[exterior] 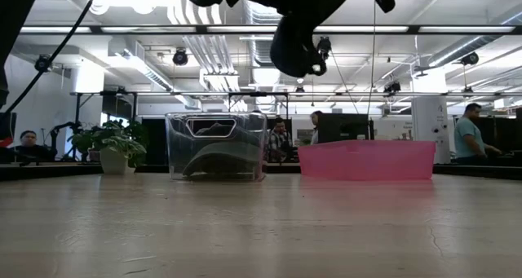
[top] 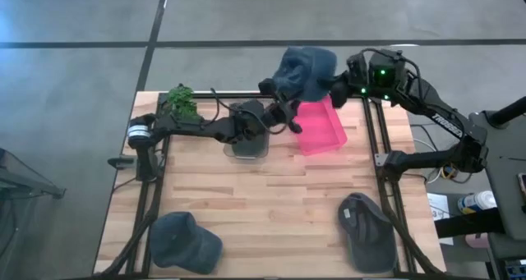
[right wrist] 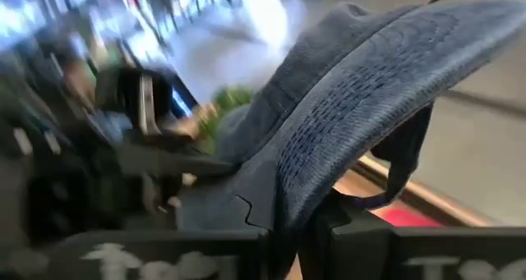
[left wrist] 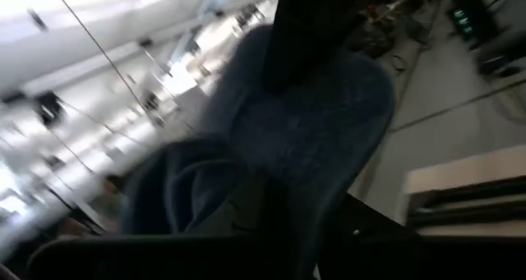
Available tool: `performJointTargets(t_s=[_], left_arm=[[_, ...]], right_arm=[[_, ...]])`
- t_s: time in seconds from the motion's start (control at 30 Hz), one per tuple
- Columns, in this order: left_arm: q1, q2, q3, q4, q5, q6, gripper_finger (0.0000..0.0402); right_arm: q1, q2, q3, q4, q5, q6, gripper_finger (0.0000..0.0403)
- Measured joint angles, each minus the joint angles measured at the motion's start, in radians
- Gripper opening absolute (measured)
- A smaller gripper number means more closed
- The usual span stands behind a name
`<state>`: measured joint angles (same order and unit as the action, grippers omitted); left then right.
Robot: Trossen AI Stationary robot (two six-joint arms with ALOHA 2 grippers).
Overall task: Pick & Place hat
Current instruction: Put the middle blue cap into the red bin
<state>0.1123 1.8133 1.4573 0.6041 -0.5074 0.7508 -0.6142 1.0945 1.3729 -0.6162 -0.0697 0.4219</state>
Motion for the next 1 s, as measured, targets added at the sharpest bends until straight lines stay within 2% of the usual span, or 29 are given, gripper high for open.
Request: performJointTargets(t_s=[0.1,0.23,0.3,0.37,0.43,0.57,0.67,0.77,0.83,1.0], left_arm=[[-0.023,-0.001,0.003,-0.118,-0.026,-0.117,0.0069],[-0.033,-0.001,0.003,-0.178,-0.055,-0.230,0.0072],[-0.033,-0.003,0.004,-0.171,-0.072,-0.238,0.0072],[-0.040,-0.005,0.011,-0.142,-0.142,-0.132,0.0073],[-0.051,0.003,0.021,-0.063,-0.238,0.012,0.0080],[-0.052,0.008,0.069,0.015,-0.274,0.150,0.0114],[-0.052,-0.005,0.095,0.029,-0.269,0.172,0.0142],[-0.061,-0.005,0.092,0.007,-0.309,0.126,0.0161],[-0.072,0.001,0.087,-0.023,-0.345,0.066,0.0166],[-0.083,-0.033,0.087,-0.010,-0.512,0.050,0.0167]], right_arm=[[0.005,0.029,0.030,-0.082,0.028,-0.141,0.0016],[0.005,0.060,0.042,-0.060,0.008,-0.143,0.0015],[0.004,0.073,0.049,0.012,-0.004,-0.045,0.0013],[0.002,0.092,0.062,0.045,-0.010,0.111,0.0013],[0.003,0.096,0.064,0.031,0.027,0.256,0.0012],[0.023,0.094,0.022,0.167,0.087,0.328,0.0012],[0.021,0.097,0.006,0.282,0.199,0.337,0.0011],[0.007,0.094,0.021,0.341,0.305,0.202,0.0011],[-0.010,0.087,0.054,0.325,0.303,0.030,0.0011],[0.010,0.093,0.151,-0.061,0.192,-0.466,0.0012]])
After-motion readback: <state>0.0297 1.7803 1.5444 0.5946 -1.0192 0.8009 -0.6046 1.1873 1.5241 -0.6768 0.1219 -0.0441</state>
